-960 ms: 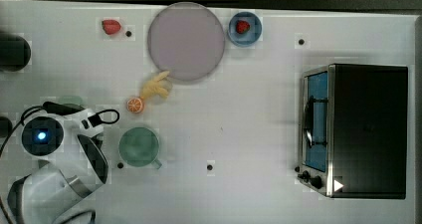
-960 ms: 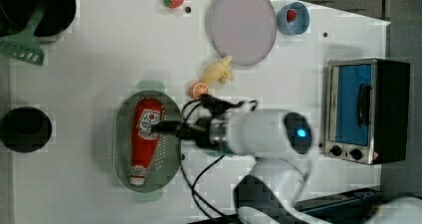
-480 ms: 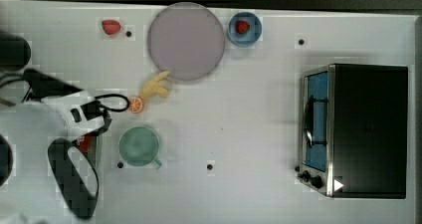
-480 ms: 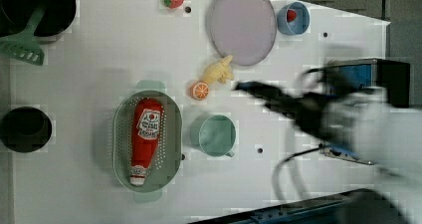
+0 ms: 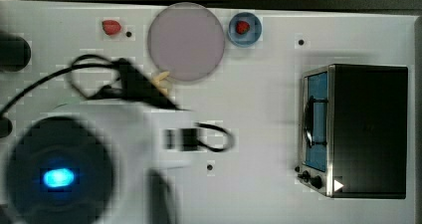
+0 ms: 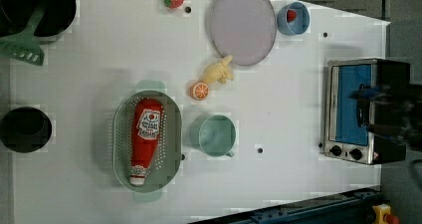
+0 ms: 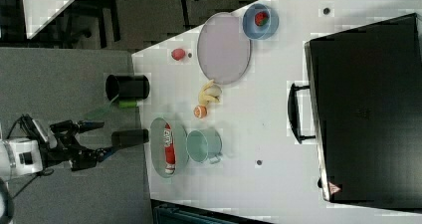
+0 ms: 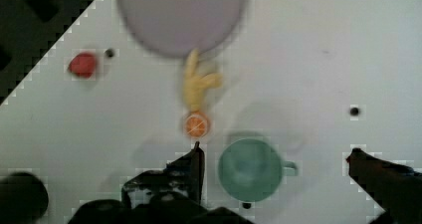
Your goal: Pick Ketchup from the table and place it in strainer.
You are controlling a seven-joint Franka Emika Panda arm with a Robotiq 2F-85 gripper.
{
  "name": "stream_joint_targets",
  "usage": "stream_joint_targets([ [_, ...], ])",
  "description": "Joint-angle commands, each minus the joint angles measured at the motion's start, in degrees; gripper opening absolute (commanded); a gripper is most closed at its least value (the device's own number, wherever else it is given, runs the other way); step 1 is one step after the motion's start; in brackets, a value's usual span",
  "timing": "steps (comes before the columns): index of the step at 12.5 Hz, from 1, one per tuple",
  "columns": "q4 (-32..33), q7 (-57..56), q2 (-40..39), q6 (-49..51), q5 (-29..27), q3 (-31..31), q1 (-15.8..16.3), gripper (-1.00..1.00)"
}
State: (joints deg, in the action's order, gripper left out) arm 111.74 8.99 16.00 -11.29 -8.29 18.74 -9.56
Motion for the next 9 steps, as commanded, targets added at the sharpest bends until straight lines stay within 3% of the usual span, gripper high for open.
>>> stream_joint_targets([
  [1, -1.81, -1.11, -0.62, 4.26, 0.09, -5.54, -1.44, 1.00],
  [5, -1.96, -4.58, -1.77, 3.61, 5.72, -8.45, -1.45, 1.00],
  [9, -1.66, -4.69, -2.06, 3.15, 5.85, -8.64, -1.47, 1.00],
])
